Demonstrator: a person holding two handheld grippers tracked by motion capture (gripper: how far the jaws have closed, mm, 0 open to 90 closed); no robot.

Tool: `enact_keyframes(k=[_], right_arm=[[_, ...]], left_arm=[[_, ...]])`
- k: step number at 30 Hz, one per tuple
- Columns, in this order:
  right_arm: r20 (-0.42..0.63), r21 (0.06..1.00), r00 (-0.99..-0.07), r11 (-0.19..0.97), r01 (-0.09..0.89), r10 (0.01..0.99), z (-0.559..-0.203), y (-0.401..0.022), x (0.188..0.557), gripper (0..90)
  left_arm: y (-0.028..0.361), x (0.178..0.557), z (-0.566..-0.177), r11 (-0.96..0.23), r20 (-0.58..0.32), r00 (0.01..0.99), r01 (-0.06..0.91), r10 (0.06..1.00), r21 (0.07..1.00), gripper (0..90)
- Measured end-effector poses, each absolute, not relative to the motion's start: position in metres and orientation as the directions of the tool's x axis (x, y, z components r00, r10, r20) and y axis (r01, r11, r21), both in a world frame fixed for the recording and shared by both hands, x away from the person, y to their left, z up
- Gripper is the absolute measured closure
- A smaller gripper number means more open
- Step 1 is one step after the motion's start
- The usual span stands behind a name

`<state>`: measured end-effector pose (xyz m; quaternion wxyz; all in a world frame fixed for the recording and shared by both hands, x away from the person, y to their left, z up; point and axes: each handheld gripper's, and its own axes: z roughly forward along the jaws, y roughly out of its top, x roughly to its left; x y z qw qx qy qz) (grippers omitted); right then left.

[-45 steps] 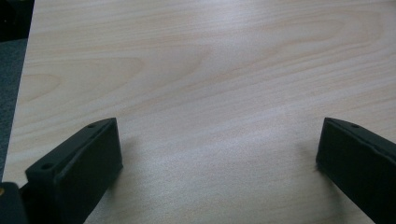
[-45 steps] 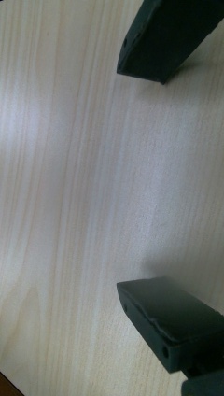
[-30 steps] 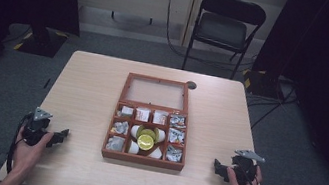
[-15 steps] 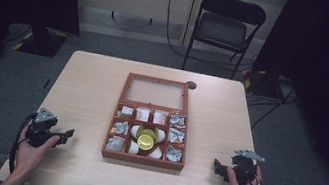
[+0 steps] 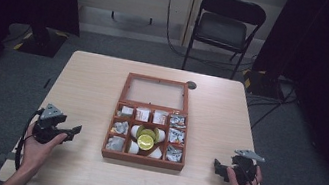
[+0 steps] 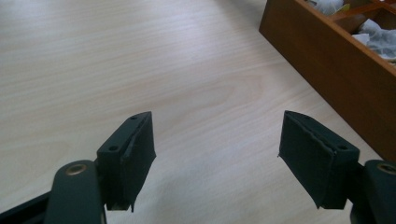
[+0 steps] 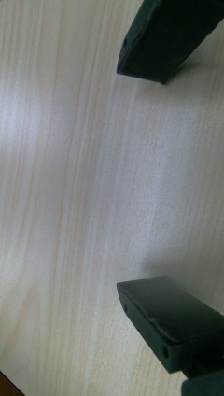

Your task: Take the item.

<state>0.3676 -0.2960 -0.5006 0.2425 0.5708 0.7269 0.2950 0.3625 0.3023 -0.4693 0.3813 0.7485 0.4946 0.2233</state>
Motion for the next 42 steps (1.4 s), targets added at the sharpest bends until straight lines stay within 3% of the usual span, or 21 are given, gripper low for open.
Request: enact_keyframes(k=[18,20,22,42], right_arm=[[-0.015,0.706,-0.231,0.174,0.687,0.973,-0.501,-0.296,0.368,0.0],[-0.015,0.706,-0.231,0.174,0.687,0.973,-0.501,-0.296,0.368,0.0],[-0.015,0.706,-0.231,0.174,0.687,0.973,-0.501,-0.296,0.368,0.0],[-0.016,0.706,-0.229,0.173,0.687,0.973,-0.501,-0.296,0.368,0.0]], left_arm=[[0.266,0.364,-0.451,-0.296,-0.027,0.536,0.508,0.844,0.809,25.3],[0.26,0.367,-0.447,-0.261,-0.088,0.548,0.526,0.832,0.809,25.3],[0.258,0.368,-0.446,-0.258,-0.093,0.551,0.525,0.83,0.811,25.4],[0.211,0.375,-0.427,-0.331,-0.027,0.628,0.446,0.778,0.831,25.9]])
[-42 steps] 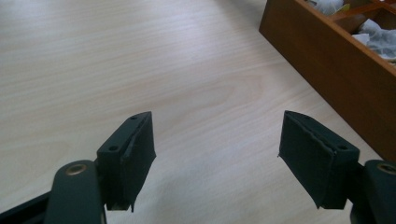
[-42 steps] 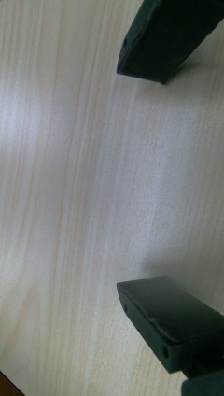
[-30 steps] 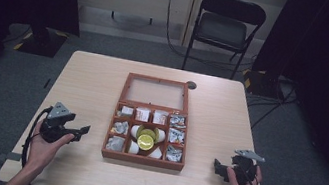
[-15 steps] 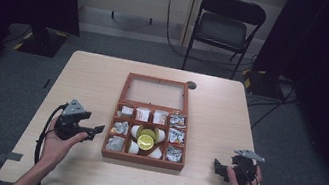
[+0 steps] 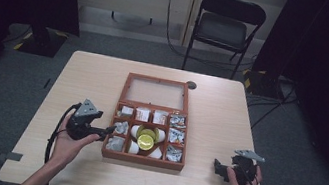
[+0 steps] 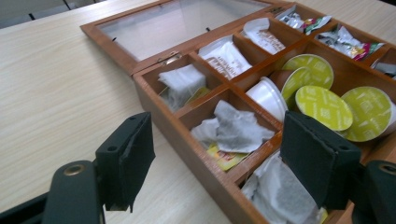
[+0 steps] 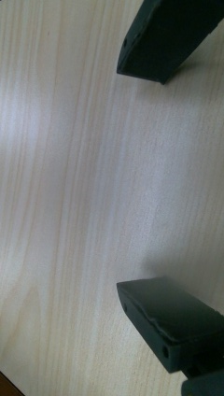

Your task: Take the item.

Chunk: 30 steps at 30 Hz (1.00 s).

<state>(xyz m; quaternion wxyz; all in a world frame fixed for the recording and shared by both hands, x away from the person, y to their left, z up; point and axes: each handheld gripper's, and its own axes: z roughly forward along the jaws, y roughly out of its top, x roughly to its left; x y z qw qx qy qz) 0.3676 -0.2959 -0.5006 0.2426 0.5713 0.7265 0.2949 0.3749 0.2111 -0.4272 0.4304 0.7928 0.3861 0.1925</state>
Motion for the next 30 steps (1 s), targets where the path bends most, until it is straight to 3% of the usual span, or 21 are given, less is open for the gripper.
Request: enact_keyframes(k=[30], right_arm=[[-0.016,0.705,-0.227,0.172,0.688,0.974,-0.501,-0.296,0.367,0.0]], left_arm=[[0.156,0.397,-0.424,-0.366,-0.054,0.706,0.43,0.706,0.825,33.4]])
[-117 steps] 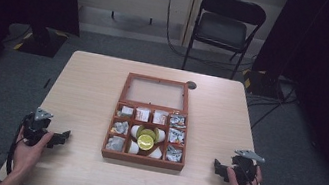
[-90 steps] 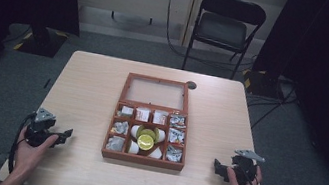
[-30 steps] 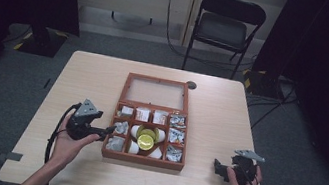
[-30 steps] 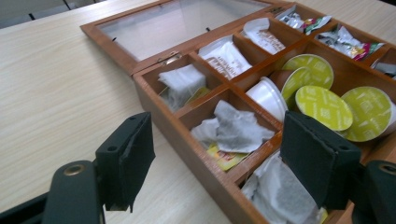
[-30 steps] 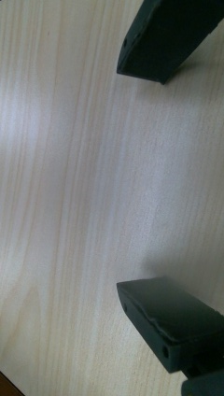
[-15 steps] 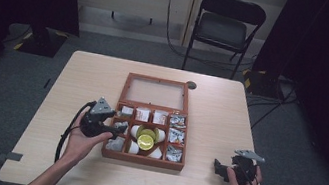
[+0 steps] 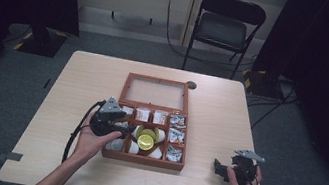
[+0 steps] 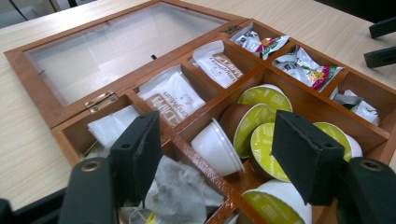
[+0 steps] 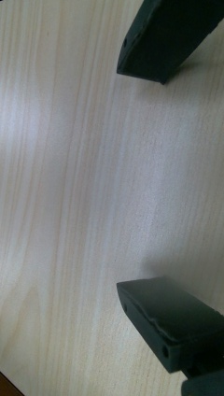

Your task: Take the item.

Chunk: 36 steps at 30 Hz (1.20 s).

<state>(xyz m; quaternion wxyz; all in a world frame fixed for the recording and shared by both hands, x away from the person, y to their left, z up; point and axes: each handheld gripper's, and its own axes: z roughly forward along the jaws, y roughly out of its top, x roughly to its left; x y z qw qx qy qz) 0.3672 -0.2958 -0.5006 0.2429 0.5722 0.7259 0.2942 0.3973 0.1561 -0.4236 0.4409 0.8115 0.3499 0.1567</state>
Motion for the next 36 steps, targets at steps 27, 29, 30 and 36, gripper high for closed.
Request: enact_keyframes(k=[27,29,30,36], right_arm=[[-0.016,0.706,-0.229,0.173,0.687,0.973,-0.501,-0.296,0.367,0.0],[-0.016,0.706,-0.229,0.173,0.687,0.973,-0.501,-0.296,0.367,0.0],[-0.016,0.706,-0.229,0.173,0.687,0.973,-0.501,-0.296,0.367,0.0],[-0.016,0.706,-0.229,0.173,0.687,0.973,-0.501,-0.296,0.367,0.0]], left_arm=[[0.104,0.399,-0.439,-0.5,-0.068,0.815,0.416,0.576,0.76,33.1],[0.104,0.399,-0.441,-0.512,-0.068,0.819,0.418,0.57,0.75,33.1],[0.104,0.399,-0.443,-0.523,-0.056,0.82,0.415,0.57,0.745,33.1],[0.101,0.401,-0.451,-0.557,-0.057,0.829,0.423,0.556,0.715,38.1]])
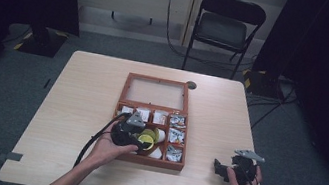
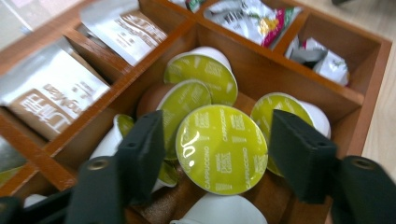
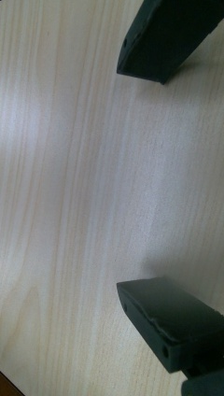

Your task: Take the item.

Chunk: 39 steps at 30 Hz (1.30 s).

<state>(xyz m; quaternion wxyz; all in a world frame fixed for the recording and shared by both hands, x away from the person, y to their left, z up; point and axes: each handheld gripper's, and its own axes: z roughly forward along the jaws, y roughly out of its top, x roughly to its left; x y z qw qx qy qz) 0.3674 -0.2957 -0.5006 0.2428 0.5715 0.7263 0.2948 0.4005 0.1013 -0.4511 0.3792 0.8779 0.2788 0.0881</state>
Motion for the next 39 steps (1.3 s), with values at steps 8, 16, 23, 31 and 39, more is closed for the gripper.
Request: enact_keyframes(k=[8,16,23,31,39], right_arm=[[-0.016,0.706,-0.229,0.173,0.687,0.973,-0.501,-0.296,0.367,0.0],[-0.016,0.706,-0.229,0.173,0.687,0.973,-0.501,-0.296,0.367,0.0],[-0.016,0.706,-0.229,0.173,0.687,0.973,-0.501,-0.296,0.367,0.0],[-0.016,0.706,-0.229,0.173,0.687,0.973,-0.501,-0.296,0.367,0.0],[-0.014,0.706,-0.23,0.172,0.687,0.973,-0.501,-0.296,0.367,0.0]], left_arm=[[0.094,0.401,-0.458,-0.6,-0.051,0.839,0.427,0.541,0.677,37.5],[0.09,0.4,-0.46,-0.63,-0.036,0.849,0.419,0.527,0.654,36.1],[0.087,0.402,-0.462,-0.663,-0.038,0.864,0.413,0.502,0.624,36.0],[0.085,0.404,-0.463,-0.678,-0.042,0.863,0.425,0.504,0.6,37.2],[0.081,0.406,-0.464,-0.703,-0.046,0.867,0.431,0.496,0.566,38.4]])
